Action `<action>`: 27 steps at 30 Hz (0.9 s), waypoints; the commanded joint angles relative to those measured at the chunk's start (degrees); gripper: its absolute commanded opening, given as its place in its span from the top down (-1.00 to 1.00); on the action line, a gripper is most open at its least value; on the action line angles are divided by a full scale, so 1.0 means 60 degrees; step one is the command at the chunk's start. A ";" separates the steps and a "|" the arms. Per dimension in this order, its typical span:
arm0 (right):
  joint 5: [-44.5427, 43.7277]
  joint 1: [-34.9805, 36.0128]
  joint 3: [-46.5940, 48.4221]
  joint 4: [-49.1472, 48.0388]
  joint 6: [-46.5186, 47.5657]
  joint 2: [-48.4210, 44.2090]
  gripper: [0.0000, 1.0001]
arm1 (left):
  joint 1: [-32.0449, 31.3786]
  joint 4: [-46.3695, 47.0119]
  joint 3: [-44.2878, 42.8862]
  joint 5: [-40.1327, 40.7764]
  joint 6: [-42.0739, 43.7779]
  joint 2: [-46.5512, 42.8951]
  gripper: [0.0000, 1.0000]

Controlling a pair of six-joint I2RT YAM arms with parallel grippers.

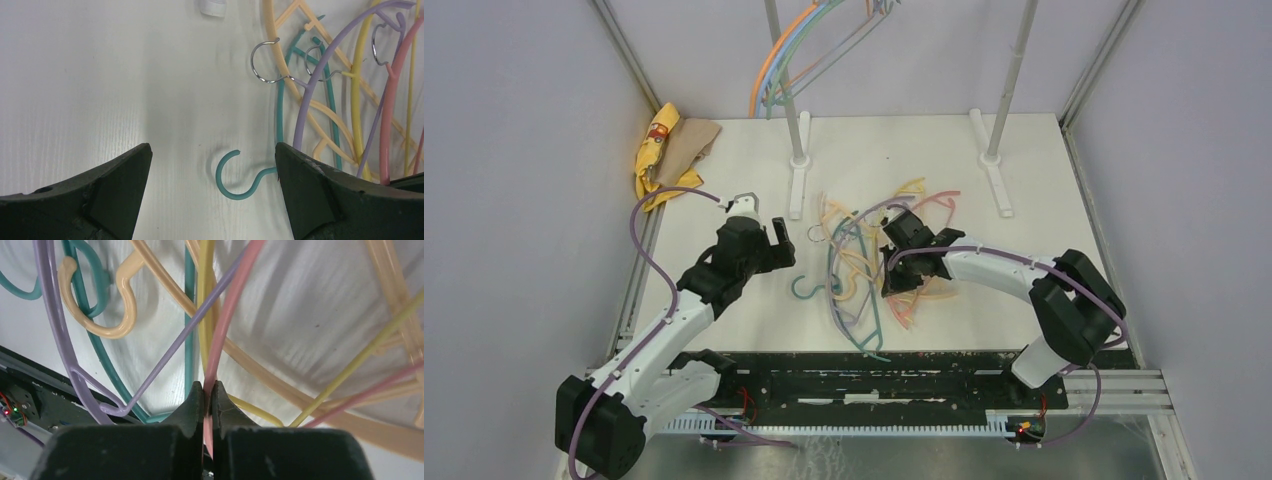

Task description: Organize the hangers

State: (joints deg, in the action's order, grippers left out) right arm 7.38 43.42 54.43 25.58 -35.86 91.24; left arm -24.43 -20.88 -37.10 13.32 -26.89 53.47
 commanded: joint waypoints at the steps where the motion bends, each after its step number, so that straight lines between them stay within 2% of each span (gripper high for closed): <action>1: -0.0580 0.0059 0.0075 0.0201 0.0086 -0.0766 0.98 | 0.0064 0.0304 -0.0042 -0.0037 -0.0086 -0.0199 -1.00; 5: -0.0706 0.0058 0.0261 0.1029 0.0131 -0.1743 0.99 | 0.0068 0.0219 -0.0122 -0.0008 -0.0030 -0.0223 -1.00; 9: -0.0222 0.0068 0.0651 0.1572 0.0031 -0.2936 0.99 | 0.0060 0.0236 -0.0159 -0.0019 -0.0014 -0.0247 -1.00; 14: -0.0263 0.0046 0.2190 0.1872 0.0186 -0.3551 0.99 | 0.0062 0.0287 -0.0224 -0.0162 -0.0015 -0.0200 -1.00; 21: -0.0732 -0.0590 0.5639 0.0594 0.0265 -0.2393 0.99 | 0.0064 0.0287 -0.0416 -0.0250 -0.0015 -0.0306 -0.99; 23: -0.0425 -0.1033 0.7010 0.0389 0.0215 -0.1681 0.99 | 0.0066 0.0253 -0.0484 -0.0253 0.0003 -0.0323 -0.99; 27: 0.0775 -0.1897 0.8754 -0.0365 -0.0496 -0.0311 0.99 | 0.0066 0.0202 -0.0569 -0.0230 0.0022 -0.0411 -0.99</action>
State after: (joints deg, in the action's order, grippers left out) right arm 7.14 36.40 98.17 31.64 -36.18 83.31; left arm -24.43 -20.97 -37.54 12.78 -26.87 52.58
